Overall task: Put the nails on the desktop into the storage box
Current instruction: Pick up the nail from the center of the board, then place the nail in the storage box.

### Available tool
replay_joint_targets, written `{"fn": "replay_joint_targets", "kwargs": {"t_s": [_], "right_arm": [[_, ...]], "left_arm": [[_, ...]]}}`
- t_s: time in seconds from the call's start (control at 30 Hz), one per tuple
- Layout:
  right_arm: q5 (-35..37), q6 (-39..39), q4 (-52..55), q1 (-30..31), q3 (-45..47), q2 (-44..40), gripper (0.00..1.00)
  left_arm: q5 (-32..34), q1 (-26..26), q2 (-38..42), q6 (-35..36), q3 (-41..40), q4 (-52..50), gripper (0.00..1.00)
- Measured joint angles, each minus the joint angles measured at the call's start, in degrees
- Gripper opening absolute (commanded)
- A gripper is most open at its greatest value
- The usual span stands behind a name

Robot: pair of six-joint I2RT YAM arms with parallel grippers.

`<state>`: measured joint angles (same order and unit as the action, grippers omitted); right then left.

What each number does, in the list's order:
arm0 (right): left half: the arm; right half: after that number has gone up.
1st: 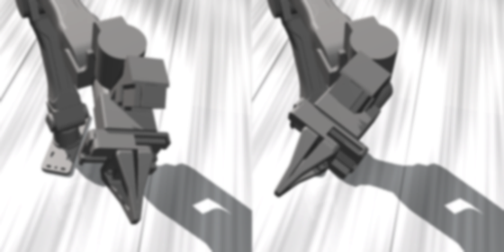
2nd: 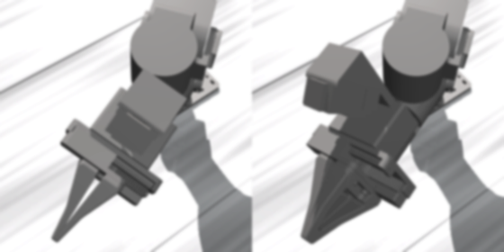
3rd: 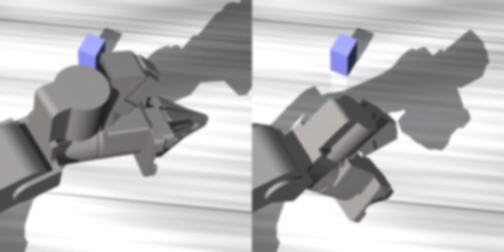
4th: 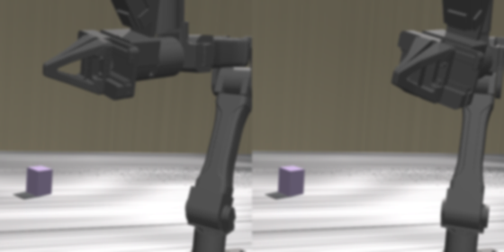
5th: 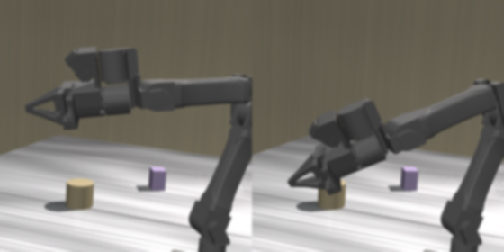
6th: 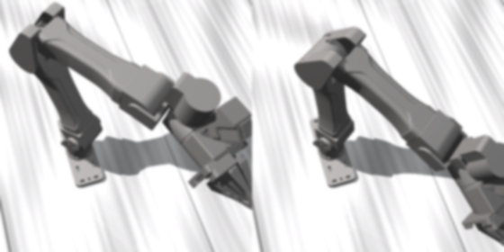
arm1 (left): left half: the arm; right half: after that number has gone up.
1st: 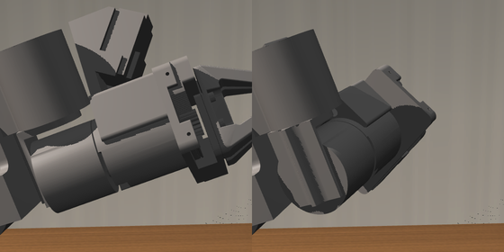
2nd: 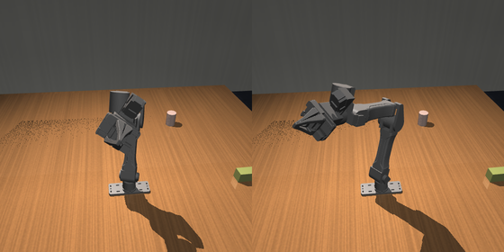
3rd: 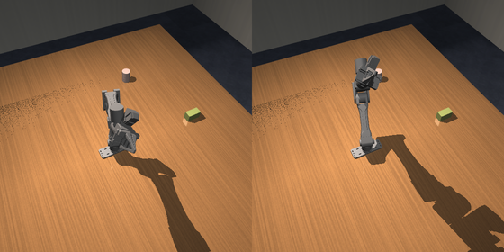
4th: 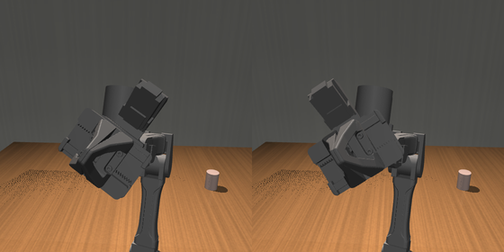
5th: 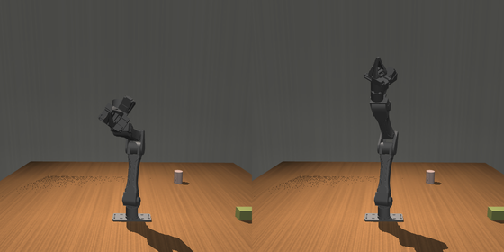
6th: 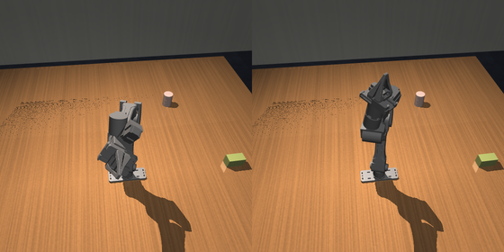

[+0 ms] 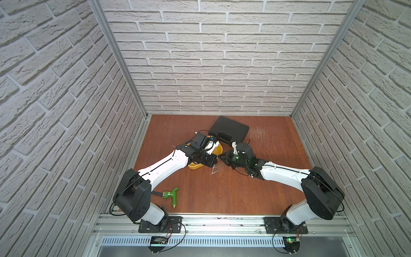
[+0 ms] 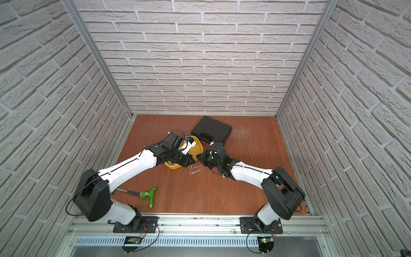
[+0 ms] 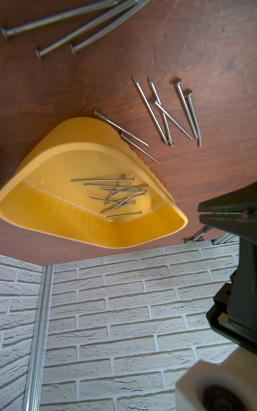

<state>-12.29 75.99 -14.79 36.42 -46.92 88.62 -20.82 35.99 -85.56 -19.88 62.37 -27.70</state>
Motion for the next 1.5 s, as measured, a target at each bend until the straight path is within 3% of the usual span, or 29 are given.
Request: {"fn": "replay_joint_targets", "kwargs": {"t_s": [0.2,0.47,0.77,0.83,0.9,1.07,1.33,1.5], "right_arm": [[0.0,-4.2,7.4,-0.2,-11.3,5.9,0.02],[-4.1,-9.2,12.8,-0.3,-30.6,21.4,0.03],[-5.8,-12.2,17.3,-0.3,-39.1,31.6,0.02],[-5.7,-12.7,18.0,-0.3,-39.3,32.1,0.02],[-5.7,-13.4,18.8,-0.4,-39.8,32.7,0.02],[-5.7,-15.8,22.6,-0.5,-42.7,34.3,0.02],[-5.9,-23.1,32.5,-0.7,-52.9,38.2,0.02],[-6.3,-31.8,45.4,-0.7,-65.8,44.3,0.02]], "left_arm": [[-0.7,-4.7,0.9,-1.2,-0.1,1.7,0.00],[-1.4,-14.3,0.0,-1.2,-1.3,5.0,0.00],[-4.7,-18.5,-8.0,0.3,-1.3,6.3,0.00],[-5.3,-18.6,-9.1,0.5,-1.3,6.7,0.08],[-5.6,-18.6,-9.8,0.6,-1.4,7.0,0.24],[-4.0,-19.3,-10.0,0.5,-2.4,7.3,0.45],[-1.5,-20.3,-9.5,0.7,-2.4,6.1,0.50],[0.1,-20.3,-4.3,0.5,-3.1,4.3,0.54]]}}
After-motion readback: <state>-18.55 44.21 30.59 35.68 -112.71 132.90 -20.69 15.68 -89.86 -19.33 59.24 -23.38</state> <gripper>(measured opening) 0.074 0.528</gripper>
